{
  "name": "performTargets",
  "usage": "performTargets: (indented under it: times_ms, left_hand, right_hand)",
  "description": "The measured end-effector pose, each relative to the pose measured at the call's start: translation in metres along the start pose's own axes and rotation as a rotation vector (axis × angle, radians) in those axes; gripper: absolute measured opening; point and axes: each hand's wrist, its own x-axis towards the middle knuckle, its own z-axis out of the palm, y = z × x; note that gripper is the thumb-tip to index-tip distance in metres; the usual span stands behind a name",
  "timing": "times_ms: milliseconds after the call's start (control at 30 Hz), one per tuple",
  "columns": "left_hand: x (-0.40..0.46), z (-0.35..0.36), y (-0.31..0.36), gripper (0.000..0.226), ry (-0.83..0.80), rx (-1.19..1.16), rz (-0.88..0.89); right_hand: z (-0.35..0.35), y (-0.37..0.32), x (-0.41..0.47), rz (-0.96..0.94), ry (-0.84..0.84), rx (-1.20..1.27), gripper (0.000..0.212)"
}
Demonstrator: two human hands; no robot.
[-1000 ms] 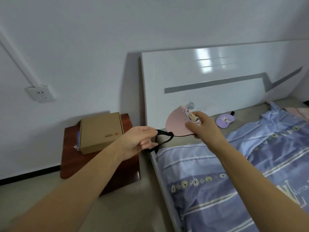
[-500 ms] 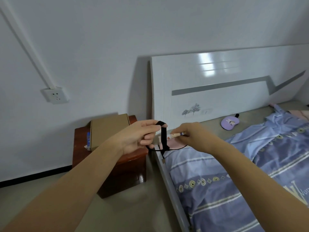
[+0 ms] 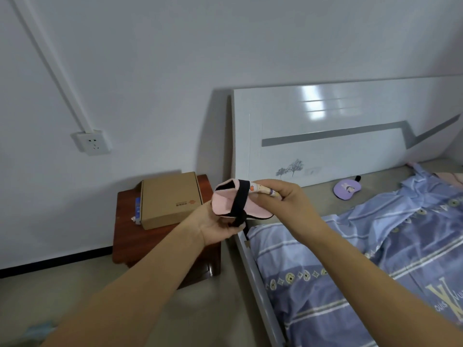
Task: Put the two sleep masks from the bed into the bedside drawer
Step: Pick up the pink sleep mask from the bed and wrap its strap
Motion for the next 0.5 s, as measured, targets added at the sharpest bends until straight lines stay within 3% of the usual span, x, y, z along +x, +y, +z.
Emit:
performTargets:
  times_ms: [67, 133, 200, 300, 400, 500]
  left_hand:
    - [-0.006, 0.007, -0.001, 0.031, -0.183, 0.008, 0.057]
    - [-0.011, 0.008, 0.001, 0.018, -0.325, 0.112, 0.080]
    - [-0.011, 0.006, 0.005, 0.009, -0.182, 0.065, 0.104]
    - [-0.004, -0.005, 0.007, 0.023, 0.004, 0.119, 0.196]
    - [-0.008, -0.006, 0.009, 0.048, 0.037, 0.147, 0.285]
    - [-0.012, 0.000, 0.003, 0.039, 0.033, 0.264, 0.340]
  right_hand:
    - [0.008, 0.002, 0.002, 0.058, -0.044, 0.016, 0.010]
    - [0.011, 0.003, 0.004, 0.074, -0.037, -0.072, 0.008]
    - [0.011, 0.006, 0.005, 0.019, 0.069, -0.203, 0.019]
    - [0.009, 0.010, 0.005, -0.047, 0.302, -0.312, 0.028]
    - [0.007, 0.016, 0.007, -0.057, 0.409, -0.365, 0.030]
    - [0.013, 0.022, 0.007, -0.037, 0.406, -0.345, 0.027]
